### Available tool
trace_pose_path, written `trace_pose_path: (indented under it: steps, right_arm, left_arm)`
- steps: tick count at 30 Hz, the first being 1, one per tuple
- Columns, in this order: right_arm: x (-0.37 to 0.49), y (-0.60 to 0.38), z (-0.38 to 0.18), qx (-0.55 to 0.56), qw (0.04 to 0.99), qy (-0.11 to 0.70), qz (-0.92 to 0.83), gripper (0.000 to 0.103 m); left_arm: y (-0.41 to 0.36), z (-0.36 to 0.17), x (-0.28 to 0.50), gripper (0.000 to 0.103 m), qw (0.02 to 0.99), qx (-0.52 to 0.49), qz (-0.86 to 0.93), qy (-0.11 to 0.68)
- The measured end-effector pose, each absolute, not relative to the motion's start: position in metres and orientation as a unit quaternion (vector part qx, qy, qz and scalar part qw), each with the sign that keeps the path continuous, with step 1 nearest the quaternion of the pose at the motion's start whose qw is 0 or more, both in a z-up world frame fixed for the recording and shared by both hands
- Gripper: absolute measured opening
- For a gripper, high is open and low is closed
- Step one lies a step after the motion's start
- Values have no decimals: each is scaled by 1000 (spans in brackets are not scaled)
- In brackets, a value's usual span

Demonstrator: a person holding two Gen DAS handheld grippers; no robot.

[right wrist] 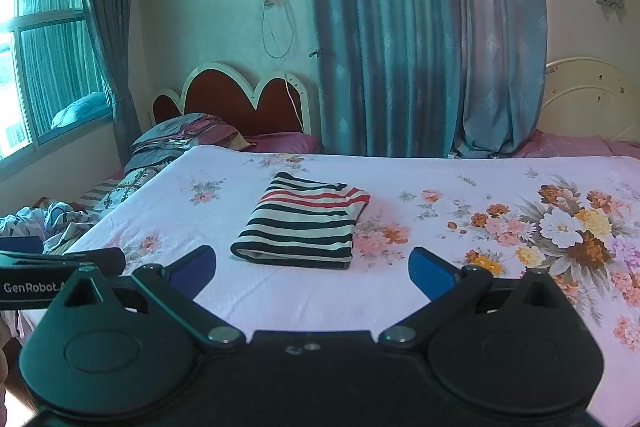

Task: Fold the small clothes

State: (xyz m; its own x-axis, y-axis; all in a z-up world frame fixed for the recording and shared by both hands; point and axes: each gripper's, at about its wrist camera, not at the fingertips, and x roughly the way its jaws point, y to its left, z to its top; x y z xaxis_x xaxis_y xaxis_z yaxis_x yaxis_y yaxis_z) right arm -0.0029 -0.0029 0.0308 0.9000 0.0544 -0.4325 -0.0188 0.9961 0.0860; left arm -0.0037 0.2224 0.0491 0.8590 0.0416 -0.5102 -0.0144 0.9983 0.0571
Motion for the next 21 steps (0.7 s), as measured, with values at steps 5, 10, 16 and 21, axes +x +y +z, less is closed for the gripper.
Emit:
trace_pose_path:
  steps: [5,10,16,21]
  right_arm:
    - [-3,-2,31,41,974,222,18,102]
    - [-3,-3,30,40,974,224,19,102]
    - [-2,-4,31,40,974,224,18,102]
    - [-1,-6,31,41,973,224,17,102]
  left_arm:
    - [221,50,-2,103,964,25,15,265]
    - [218,50,-1,103,963,27,14,266]
    - [216,51,1,103,963,28,14,267]
    - [212,51,3,103,963,28,14,267]
